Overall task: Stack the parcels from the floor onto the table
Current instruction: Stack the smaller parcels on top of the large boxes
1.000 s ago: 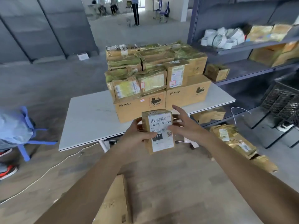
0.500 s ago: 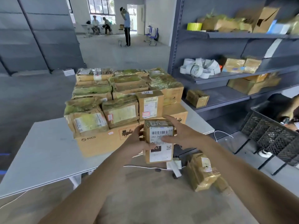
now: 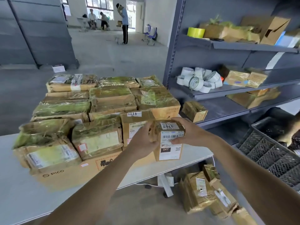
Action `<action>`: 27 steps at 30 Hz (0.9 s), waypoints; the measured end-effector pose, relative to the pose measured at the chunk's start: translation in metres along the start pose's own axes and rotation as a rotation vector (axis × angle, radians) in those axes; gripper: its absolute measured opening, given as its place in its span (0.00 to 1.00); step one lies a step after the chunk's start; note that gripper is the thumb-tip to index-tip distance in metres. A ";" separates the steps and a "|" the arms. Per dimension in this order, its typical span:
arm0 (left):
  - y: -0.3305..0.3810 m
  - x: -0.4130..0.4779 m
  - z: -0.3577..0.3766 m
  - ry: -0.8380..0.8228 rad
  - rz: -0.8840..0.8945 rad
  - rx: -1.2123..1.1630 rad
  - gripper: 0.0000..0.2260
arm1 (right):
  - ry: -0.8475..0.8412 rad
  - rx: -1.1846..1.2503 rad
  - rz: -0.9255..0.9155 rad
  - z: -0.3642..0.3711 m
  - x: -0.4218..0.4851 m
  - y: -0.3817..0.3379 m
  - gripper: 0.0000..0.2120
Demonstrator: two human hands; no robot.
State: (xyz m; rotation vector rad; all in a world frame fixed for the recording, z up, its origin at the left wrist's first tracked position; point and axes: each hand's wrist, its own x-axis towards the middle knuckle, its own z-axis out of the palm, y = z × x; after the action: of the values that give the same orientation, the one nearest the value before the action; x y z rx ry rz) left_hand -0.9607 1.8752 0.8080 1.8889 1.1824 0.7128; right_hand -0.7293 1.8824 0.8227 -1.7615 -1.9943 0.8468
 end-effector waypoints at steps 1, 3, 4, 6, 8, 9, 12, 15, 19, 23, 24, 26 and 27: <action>0.004 0.005 -0.001 0.073 0.032 0.038 0.21 | 0.006 -0.002 -0.001 -0.006 0.006 0.007 0.44; 0.011 0.018 -0.004 0.233 0.069 0.156 0.16 | 0.010 0.008 -0.010 -0.018 0.019 0.020 0.44; 0.013 0.024 -0.005 0.294 0.083 0.227 0.15 | 0.009 0.010 -0.022 -0.023 0.025 0.026 0.44; 0.014 0.036 -0.008 0.342 0.081 0.349 0.17 | 0.015 0.001 -0.051 -0.030 0.039 0.035 0.44; 0.013 0.046 -0.009 0.303 0.025 0.469 0.19 | 0.017 -0.008 -0.079 -0.035 0.053 0.043 0.44; 0.010 0.050 -0.007 0.265 -0.017 0.544 0.20 | 0.012 -0.013 -0.093 -0.036 0.059 0.046 0.44; 0.003 0.057 0.001 0.194 -0.116 0.778 0.20 | -0.013 -0.018 -0.139 -0.035 0.079 0.053 0.46; -0.001 0.058 0.008 0.215 -0.139 0.857 0.20 | -0.036 -0.054 -0.165 -0.027 0.095 0.058 0.47; -0.003 0.057 0.012 0.250 -0.135 0.842 0.21 | -0.035 -0.081 -0.189 -0.015 0.109 0.058 0.43; -0.005 0.057 0.012 0.250 -0.140 0.846 0.22 | 0.065 -0.104 -0.223 -0.005 0.110 0.054 0.36; -0.005 0.058 0.012 0.255 -0.140 0.846 0.22 | 0.085 -0.109 -0.222 -0.003 0.109 0.053 0.35; -0.005 0.059 0.012 0.263 -0.136 0.849 0.21 | 0.127 -0.119 -0.219 0.001 0.107 0.054 0.32; -0.005 0.059 0.012 0.266 -0.131 0.850 0.21 | 0.145 -0.122 -0.218 0.002 0.105 0.055 0.30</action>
State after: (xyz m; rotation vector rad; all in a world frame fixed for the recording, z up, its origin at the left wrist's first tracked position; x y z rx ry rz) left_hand -0.9301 1.9264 0.8003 2.3944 1.9785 0.4153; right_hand -0.7063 1.9877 0.7725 -1.5804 -2.1296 0.5240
